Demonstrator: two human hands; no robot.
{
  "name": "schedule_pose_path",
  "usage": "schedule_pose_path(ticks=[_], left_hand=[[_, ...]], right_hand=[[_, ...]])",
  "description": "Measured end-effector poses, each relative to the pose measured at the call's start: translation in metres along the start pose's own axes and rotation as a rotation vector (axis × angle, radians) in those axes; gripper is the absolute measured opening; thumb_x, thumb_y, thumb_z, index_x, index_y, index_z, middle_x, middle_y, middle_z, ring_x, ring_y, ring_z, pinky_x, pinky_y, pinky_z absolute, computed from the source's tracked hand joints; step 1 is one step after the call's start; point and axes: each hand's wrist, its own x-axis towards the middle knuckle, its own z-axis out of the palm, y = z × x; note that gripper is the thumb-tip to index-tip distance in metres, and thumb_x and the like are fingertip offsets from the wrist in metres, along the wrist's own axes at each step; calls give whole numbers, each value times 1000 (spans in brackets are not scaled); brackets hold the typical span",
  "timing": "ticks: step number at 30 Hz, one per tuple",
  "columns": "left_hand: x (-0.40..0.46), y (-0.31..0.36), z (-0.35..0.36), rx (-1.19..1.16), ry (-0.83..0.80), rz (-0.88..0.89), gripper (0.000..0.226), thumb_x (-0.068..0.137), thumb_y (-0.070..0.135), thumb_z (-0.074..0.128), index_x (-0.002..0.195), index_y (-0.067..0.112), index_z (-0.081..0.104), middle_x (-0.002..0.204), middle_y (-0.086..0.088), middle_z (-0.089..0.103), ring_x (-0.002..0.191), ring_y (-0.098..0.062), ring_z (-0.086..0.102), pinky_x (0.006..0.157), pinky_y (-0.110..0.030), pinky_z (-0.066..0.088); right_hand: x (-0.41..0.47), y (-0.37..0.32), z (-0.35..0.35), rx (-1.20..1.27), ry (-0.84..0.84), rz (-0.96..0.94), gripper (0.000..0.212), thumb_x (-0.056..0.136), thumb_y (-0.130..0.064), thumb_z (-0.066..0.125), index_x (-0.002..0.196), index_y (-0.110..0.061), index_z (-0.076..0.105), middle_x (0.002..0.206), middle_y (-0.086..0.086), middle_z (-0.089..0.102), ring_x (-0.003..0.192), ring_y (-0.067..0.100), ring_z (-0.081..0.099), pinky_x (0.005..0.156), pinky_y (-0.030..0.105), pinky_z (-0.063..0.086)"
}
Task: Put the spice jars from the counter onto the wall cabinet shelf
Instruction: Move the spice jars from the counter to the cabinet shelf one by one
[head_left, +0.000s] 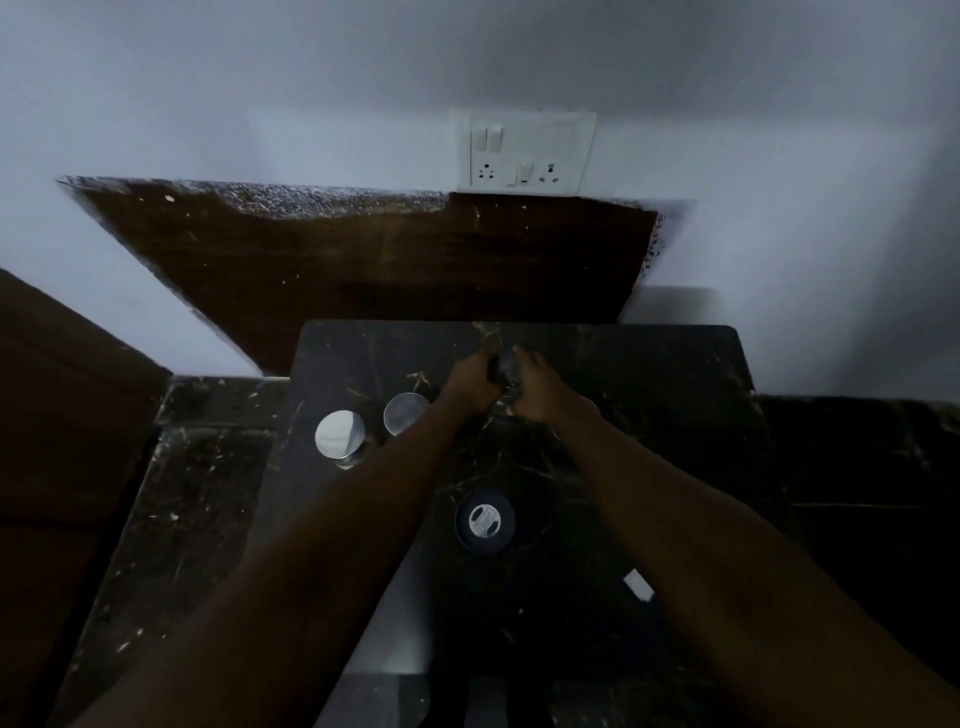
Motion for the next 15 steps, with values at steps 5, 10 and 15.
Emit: schedule_pose_path(ticks=[5, 10, 15], left_hand=[[8, -15, 10, -99, 29, -110, 24, 102, 7, 55, 124, 2, 63, 125, -16, 68, 120, -27, 66, 100, -32, 50], [11, -19, 6, -237, -10, -135, 23, 104, 11, 53, 120, 1, 65, 114, -14, 71, 113, -27, 69, 98, -38, 56], [1, -20, 2, -334, 72, -81, 33, 97, -4, 55, 130, -2, 63, 127, -17, 69, 125, -31, 64, 103, -38, 54]], right_hand=[[13, -1, 12, -65, 14, 64, 105, 86, -21, 79, 164, -24, 9, 166, 14, 13, 151, 38, 29, 119, 52, 39], [22, 4, 10, 32, 109, 29, 97, 81, -17, 83, 157, -23, 24, 159, 15, 29, 145, 36, 41, 112, 49, 47], [15, 6, 1, 433, 212, 80, 93, 75, -14, 89, 151, -14, 36, 148, 9, 46, 133, 27, 53, 104, 37, 51]])
